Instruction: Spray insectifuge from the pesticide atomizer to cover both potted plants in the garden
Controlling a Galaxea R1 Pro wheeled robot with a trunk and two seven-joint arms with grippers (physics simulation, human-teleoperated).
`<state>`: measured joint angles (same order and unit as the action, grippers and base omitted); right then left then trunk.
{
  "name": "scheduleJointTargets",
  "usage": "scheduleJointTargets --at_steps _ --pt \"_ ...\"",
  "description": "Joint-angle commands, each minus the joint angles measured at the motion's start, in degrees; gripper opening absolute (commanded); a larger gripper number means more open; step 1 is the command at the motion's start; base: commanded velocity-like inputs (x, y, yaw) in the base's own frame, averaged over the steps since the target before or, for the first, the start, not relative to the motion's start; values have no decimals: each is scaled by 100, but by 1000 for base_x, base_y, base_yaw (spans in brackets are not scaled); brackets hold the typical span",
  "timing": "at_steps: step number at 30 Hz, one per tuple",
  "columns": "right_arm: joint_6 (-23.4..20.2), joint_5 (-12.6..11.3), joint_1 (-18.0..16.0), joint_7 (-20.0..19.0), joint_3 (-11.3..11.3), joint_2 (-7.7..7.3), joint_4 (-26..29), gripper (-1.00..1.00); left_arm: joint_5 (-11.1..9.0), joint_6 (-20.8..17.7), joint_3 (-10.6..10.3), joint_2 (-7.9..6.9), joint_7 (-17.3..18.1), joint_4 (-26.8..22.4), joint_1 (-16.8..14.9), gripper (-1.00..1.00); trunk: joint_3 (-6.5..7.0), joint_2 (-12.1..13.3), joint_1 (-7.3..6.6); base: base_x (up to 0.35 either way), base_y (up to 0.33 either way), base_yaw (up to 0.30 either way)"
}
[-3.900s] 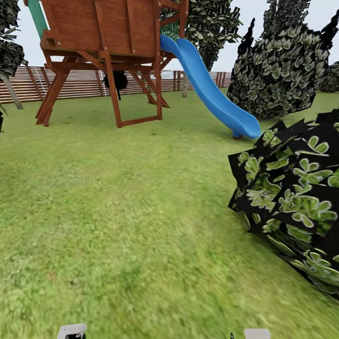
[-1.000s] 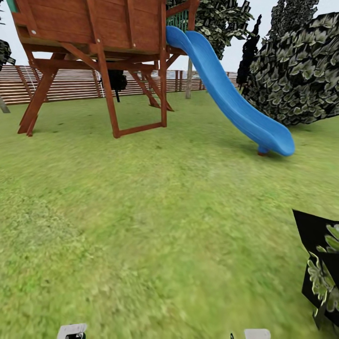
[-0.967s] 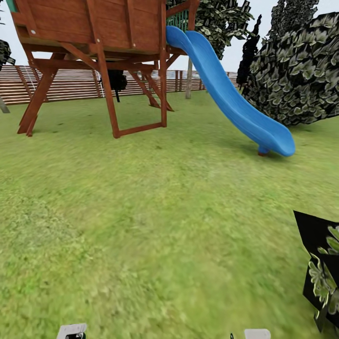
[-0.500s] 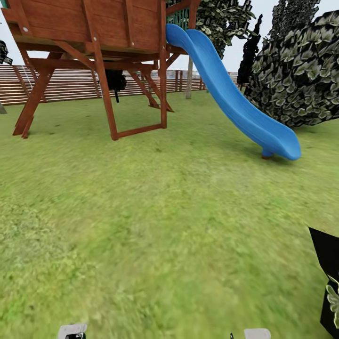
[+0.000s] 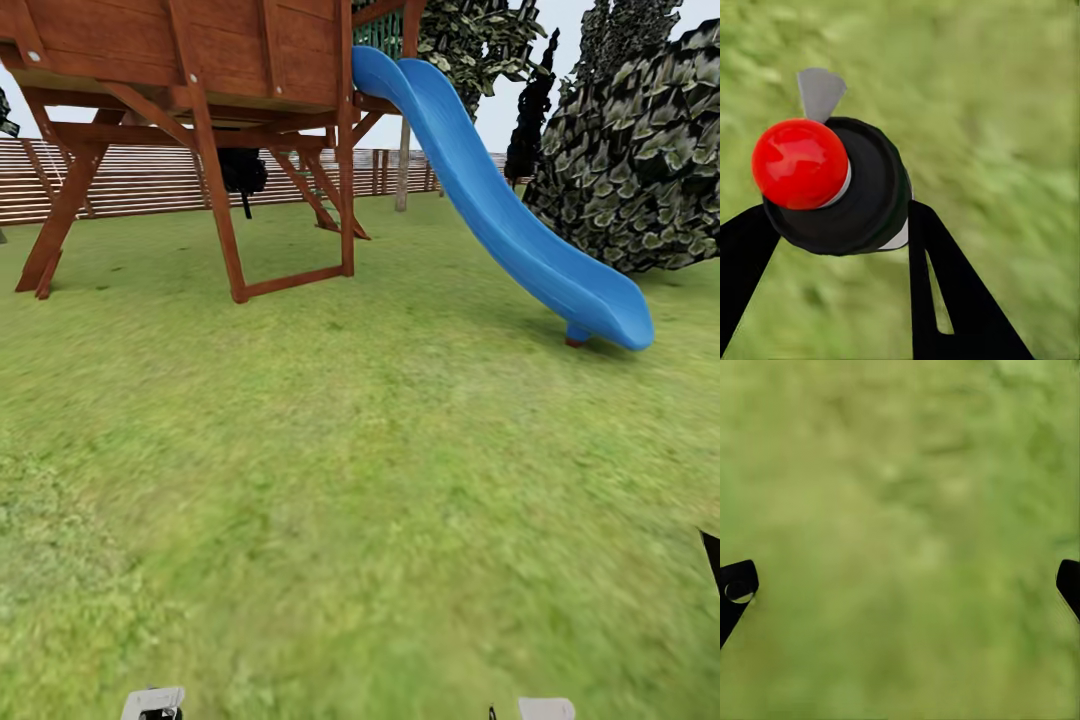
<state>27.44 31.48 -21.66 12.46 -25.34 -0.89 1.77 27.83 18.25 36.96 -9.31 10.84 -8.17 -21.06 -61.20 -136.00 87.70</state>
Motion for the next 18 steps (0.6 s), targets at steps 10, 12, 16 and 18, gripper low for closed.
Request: scheduleJointTargets --at_steps 10,12,16,18 --pt "15 60 -4 25 -32 8 -10 100 30 14 51 0 32 0 -4 -100 -5 -2 2 339 0 -137" --pt "15 60 -4 27 -32 3 -10 100 30 14 51 0 32 0 -4 -100 -5 -2 2 339 0 -259" --pt "15 60 -4 28 -32 5 -10 100 30 17 50 0 32 1 -4 -100 -5 -2 2 339 0 -262" --pt "15 60 -4 28 -32 2 -10 100 30 16 49 0 32 2 -4 -100 -5 -2 2 339 0 -263"
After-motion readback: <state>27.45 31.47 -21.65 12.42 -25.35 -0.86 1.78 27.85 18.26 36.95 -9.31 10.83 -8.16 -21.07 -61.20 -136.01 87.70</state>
